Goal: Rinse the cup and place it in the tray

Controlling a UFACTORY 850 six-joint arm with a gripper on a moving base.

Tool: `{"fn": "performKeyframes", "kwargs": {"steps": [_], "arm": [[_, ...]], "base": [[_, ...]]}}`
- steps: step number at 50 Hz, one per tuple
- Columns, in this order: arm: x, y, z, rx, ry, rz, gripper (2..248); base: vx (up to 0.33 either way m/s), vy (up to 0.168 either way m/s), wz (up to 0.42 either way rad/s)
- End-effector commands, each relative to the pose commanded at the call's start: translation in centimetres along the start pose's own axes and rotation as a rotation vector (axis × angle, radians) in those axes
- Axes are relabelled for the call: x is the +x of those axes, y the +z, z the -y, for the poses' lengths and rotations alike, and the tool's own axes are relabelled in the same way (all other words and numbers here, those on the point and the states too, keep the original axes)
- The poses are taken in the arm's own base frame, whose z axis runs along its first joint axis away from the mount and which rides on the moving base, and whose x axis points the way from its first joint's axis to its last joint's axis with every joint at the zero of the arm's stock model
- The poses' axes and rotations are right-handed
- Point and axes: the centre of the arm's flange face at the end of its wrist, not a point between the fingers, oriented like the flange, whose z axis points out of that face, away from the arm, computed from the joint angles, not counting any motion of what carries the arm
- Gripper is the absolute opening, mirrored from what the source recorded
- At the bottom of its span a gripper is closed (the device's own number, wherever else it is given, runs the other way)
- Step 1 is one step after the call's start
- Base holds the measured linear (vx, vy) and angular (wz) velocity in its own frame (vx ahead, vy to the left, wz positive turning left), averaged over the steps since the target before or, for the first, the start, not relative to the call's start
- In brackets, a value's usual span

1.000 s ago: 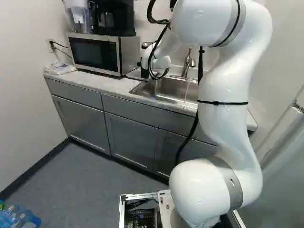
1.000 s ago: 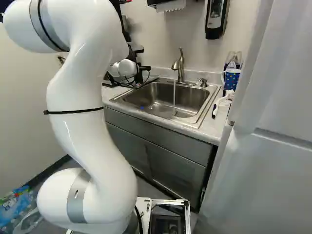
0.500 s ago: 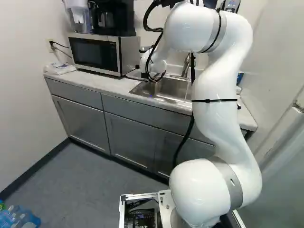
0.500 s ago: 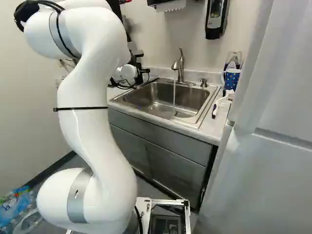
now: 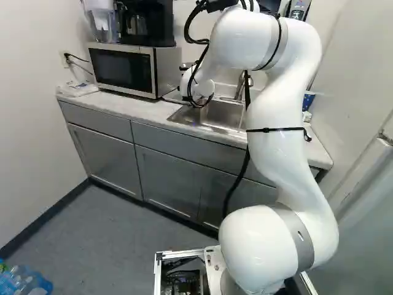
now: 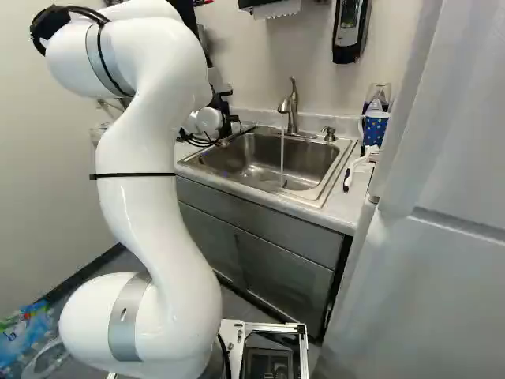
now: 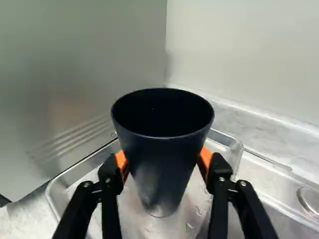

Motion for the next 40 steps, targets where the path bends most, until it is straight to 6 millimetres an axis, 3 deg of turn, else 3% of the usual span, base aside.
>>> {"fn": "performKeyframes", "kwargs": {"steps": [1,5,6,24,40], "arm": [[0.0,0.0,0.0,0.0,0.0,0.0,153],[0.0,0.0,0.0,0.0,0.0,0.0,153],[0.0,0.0,0.0,0.0,0.0,0.0,126],[0.6,-0.3,-0.2,-0.003,0.0,-0.01,126],[2.1,-1.5,-2.4,-0.035,0.007,-0.032,126]], "base": [[0.0,0.0,0.0],[0.0,0.0,0.0],[0.0,0.0,0.0],[0.0,0.0,0.0],[0.0,0.0,0.0]]}}
